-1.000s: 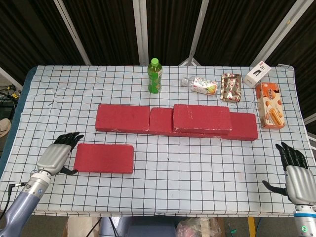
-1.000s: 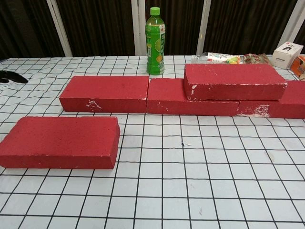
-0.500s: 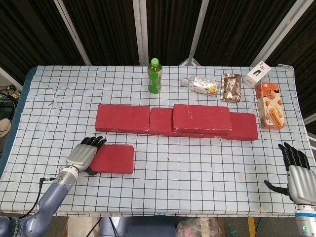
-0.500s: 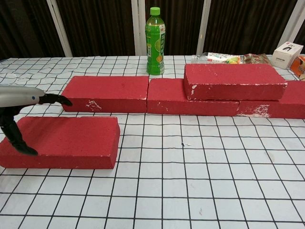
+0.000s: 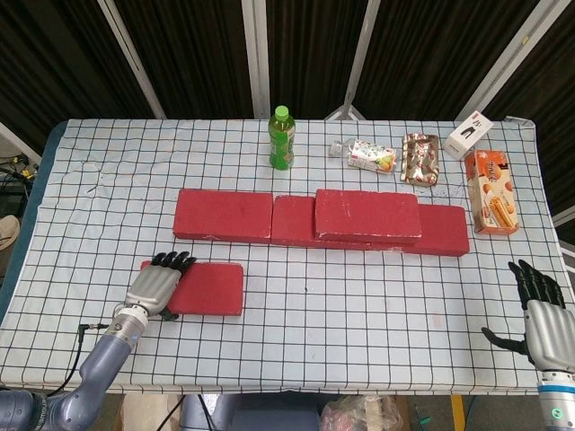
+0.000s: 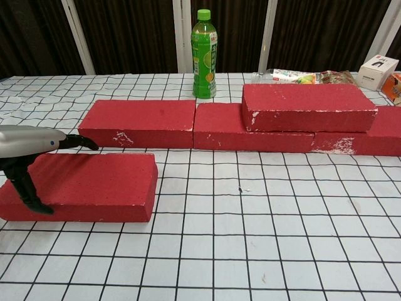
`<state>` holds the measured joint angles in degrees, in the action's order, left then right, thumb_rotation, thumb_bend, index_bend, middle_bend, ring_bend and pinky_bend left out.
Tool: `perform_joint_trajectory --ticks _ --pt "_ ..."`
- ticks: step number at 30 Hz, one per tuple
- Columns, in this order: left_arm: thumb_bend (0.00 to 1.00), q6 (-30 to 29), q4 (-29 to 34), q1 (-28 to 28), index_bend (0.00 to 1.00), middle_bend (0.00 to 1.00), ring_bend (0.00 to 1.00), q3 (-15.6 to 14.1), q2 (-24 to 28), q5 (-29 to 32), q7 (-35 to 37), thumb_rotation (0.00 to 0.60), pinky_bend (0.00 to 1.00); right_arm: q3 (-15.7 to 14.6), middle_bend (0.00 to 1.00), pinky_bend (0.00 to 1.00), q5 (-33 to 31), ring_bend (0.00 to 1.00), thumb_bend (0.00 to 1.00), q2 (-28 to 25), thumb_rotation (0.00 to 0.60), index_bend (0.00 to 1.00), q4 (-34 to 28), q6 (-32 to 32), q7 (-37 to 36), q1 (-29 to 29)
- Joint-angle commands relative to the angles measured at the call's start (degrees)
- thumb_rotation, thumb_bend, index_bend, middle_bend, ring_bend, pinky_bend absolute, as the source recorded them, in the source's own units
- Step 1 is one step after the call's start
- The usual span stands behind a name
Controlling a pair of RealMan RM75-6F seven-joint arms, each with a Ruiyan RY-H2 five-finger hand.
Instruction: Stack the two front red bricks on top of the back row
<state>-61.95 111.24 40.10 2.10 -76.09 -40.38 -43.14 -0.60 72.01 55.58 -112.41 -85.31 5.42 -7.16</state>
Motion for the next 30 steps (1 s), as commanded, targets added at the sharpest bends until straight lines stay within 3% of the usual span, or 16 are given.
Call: perform_joint_trajectory --ticks 1,10,30 --pt "0.0 -0.43 -0.68 0.05 0.0 0.0 0.0 -0.51 -0.46 -0.72 0.41 0.6 0.07 0.32 0.0 0.0 -0.17 0.0 0.15 -0.01 0.6 0.0 -0.07 0.36 0.11 0.17" --pt "0.0 -1.12 -1.62 0.44 0.0 0.01 0.0 -1.21 -1.41 -0.79 0.71 0.6 0.1 1.33 0.0 0.0 -0.72 0.0 0.15 -0.15 0.6 0.0 -0.01 1.46 0.11 0.75" --pt "0.0 -2.37 -1.51 1.85 0.04 0.16 0.06 -1.71 -1.64 1.03 -0.6 0.6 0.12 2.35 0.0 0.0 -0.32 0.0 0.15 -0.54 0.6 0.0 -0.7 3.22 0.45 1.61"
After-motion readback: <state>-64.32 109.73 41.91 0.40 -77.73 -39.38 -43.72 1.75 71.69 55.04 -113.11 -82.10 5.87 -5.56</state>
